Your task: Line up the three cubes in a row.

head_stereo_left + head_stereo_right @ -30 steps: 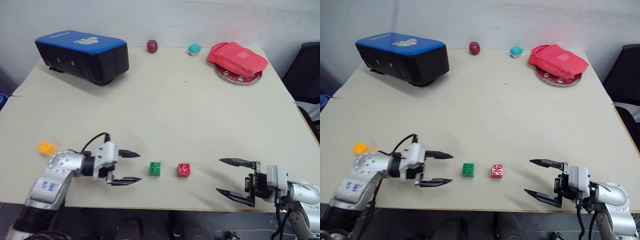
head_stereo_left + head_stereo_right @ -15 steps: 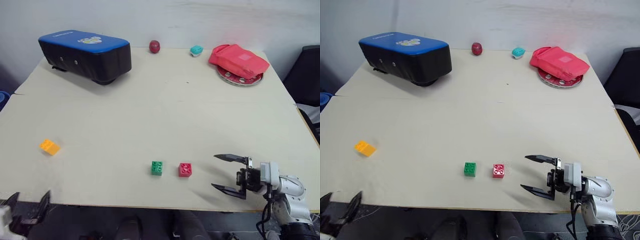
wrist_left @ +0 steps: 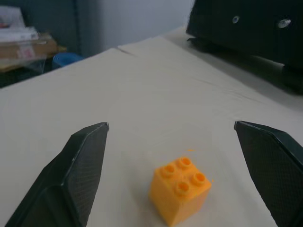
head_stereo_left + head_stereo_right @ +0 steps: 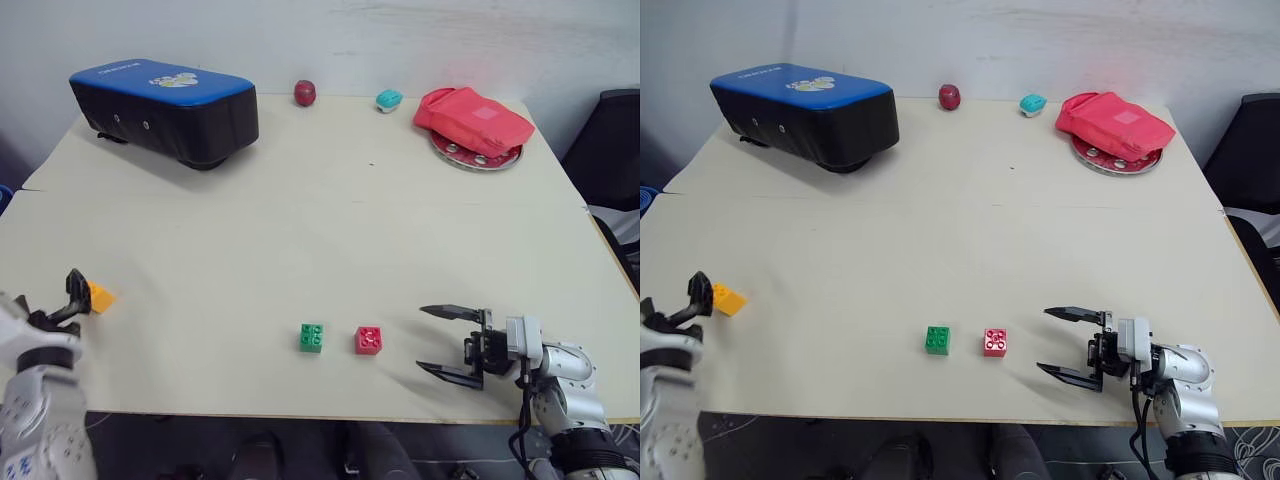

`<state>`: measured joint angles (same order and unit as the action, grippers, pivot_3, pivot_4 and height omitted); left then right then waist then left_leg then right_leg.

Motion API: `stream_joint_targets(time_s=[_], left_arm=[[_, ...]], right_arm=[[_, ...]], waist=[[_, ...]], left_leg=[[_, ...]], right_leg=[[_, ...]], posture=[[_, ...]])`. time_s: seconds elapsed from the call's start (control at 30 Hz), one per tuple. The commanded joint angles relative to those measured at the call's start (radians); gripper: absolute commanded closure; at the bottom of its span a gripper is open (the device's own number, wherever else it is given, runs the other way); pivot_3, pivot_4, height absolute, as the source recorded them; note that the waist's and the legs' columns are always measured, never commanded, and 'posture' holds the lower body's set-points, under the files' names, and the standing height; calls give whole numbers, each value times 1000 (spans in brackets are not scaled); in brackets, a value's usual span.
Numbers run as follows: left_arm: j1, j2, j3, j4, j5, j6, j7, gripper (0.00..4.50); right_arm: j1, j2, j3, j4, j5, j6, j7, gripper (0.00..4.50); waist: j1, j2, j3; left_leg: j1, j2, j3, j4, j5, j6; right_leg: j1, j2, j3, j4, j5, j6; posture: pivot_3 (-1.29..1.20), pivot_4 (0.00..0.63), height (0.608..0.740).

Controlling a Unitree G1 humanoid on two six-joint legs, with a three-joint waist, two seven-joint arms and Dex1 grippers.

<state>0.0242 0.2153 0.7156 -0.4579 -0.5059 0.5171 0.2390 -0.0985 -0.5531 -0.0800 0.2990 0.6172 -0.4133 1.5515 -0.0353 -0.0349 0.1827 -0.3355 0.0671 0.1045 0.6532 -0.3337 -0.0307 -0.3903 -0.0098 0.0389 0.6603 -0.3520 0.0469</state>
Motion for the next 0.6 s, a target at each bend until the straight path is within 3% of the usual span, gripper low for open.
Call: stream_joint_targets(time_s=[0.03, 0.3, 0.47, 0.6], left_arm=[[-82, -28, -47, -39, 54, 98, 159, 35], [-163, -87, -98, 16, 166, 169, 303, 35], [-185, -105, -97, 51, 187, 158, 308, 35], [-199, -111, -87, 90, 200, 146, 315, 801]], right_arm=[[-3, 1, 1, -40, 9, 4, 54, 0], [6, 7, 3, -68, -1, 12, 21, 0], [16, 9, 3, -112, -10, 39, -12, 0], [20, 12, -1, -136, -15, 59, -33, 0]], waist=[[4, 0, 0], [7, 0, 0], [8, 0, 0], [9, 0, 0]], left_leg=[[0, 0, 0, 0, 0, 0], [0, 0, 0, 2, 1, -1], [0, 0, 0, 2, 1, -2], [0, 0, 0, 3, 1, -2]], right_leg=[[0, 0, 0, 0, 0, 0], [0, 0, 0, 1, 0, 0], [0, 0, 0, 1, 0, 0], [0, 0, 0, 1, 0, 0]], posture=[[0, 150, 740], [0, 150, 740], [0, 150, 740], [0, 150, 740]])
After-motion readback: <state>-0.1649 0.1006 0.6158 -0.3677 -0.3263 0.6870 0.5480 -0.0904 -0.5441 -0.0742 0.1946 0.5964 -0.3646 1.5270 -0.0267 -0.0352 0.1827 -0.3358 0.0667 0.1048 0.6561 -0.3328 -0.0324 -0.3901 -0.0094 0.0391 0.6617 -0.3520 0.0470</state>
